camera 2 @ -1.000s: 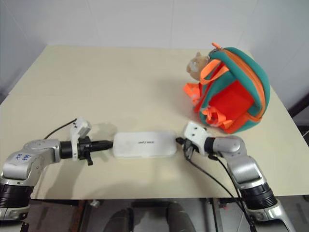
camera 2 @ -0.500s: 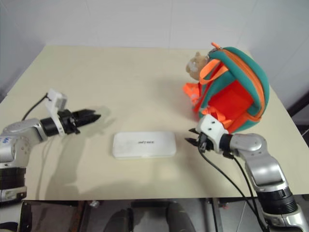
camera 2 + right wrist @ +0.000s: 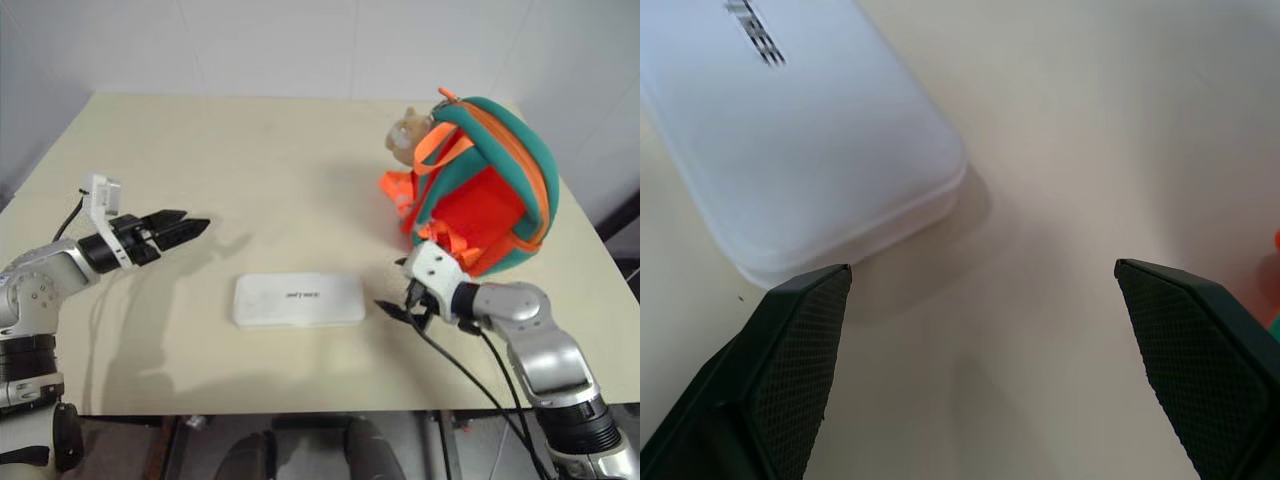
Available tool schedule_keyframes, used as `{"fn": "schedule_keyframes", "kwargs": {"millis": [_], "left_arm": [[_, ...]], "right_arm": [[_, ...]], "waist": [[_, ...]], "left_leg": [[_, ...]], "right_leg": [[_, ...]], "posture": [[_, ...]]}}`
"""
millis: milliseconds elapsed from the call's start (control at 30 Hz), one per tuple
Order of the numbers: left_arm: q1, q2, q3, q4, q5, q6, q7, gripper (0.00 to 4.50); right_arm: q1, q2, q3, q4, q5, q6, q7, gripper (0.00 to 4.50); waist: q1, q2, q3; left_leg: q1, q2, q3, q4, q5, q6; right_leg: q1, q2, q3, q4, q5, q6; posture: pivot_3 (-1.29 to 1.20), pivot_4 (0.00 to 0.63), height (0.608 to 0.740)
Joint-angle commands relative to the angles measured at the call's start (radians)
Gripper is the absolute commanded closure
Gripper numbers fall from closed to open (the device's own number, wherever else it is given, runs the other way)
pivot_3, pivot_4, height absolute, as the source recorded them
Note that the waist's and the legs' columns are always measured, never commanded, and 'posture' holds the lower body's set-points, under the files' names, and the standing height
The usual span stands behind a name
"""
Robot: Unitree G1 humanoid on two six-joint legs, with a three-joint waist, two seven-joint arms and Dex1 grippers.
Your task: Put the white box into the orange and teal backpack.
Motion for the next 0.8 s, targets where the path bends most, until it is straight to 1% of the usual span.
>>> {"fn": "schedule_keyframes", "kwargs": {"millis": [33,133,267,433,567,667,800], "left_arm": [[0.000,-0.014,0.062,-0.021,-0.042,0.038,0.060,0.04],[-0.010,-0.015,0.089,0.013,-0.069,0.112,0.100,0.04],[-0.031,0.010,0.110,0.037,-0.158,0.340,0.104,0.04],[-0.040,0.005,0.130,0.086,-0.205,0.459,0.099,0.04],[-0.047,0.005,0.096,0.133,-0.247,0.606,0.065,0.04],[-0.039,0.010,0.052,0.152,-0.238,0.658,0.054,0.04],[-0.060,0.000,0.046,0.212,-0.240,0.704,0.034,0.04]], "right_arm": [[-0.017,0.035,0.005,0.041,-0.063,-0.069,-0.091,0.04],[-0.027,0.047,0.031,0.075,-0.105,-0.080,-0.125,0.04],[-0.045,0.077,0.050,0.097,-0.120,-0.097,-0.145,0.04],[-0.043,0.076,0.060,0.088,-0.114,-0.101,-0.115,0.04],[-0.069,0.071,0.067,0.088,-0.121,-0.109,-0.096,0.04],[-0.090,0.068,0.077,0.094,-0.130,-0.109,-0.085,0.04],[-0.093,0.067,0.085,0.082,-0.128,-0.112,-0.068,0.04]], "waist": [[0.000,0.000,0.000],[0.000,0.000,0.000],[0.000,0.000,0.000],[0.001,0.000,0.000],[-0.001,0.000,0.000],[-0.001,0.000,0.000],[0.000,0.000,0.000]], "left_leg": [[0.000,0.000,0.000,0.000,0.000,0.000],[0.000,0.000,0.000,0.001,0.000,0.000],[0.000,0.000,0.000,0.001,0.000,0.000],[0.000,0.000,-0.001,0.000,0.000,0.000],[0.000,0.000,-0.001,0.001,0.000,0.000],[0.000,0.000,-0.002,0.001,0.000,-0.001],[0.000,0.000,-0.002,0.001,0.000,-0.001]], "right_leg": [[0.000,0.000,0.000,0.000,0.000,0.000],[0.000,0.000,0.000,0.002,0.000,0.000],[0.000,0.000,0.000,0.002,0.000,0.000],[0.000,0.000,-0.001,0.001,0.000,0.000],[0.000,0.000,-0.001,0.002,0.000,0.000],[0.000,0.000,-0.001,0.002,0.000,0.000],[0.000,0.000,-0.001,0.002,0.000,0.000]], "posture": [[0.00,0.150,0.740],[0.00,0.150,0.740],[0.00,0.150,0.740],[0.00,0.150,0.740],[0.00,0.150,0.740],[0.00,0.150,0.740],[0.00,0.150,0.740]]}}
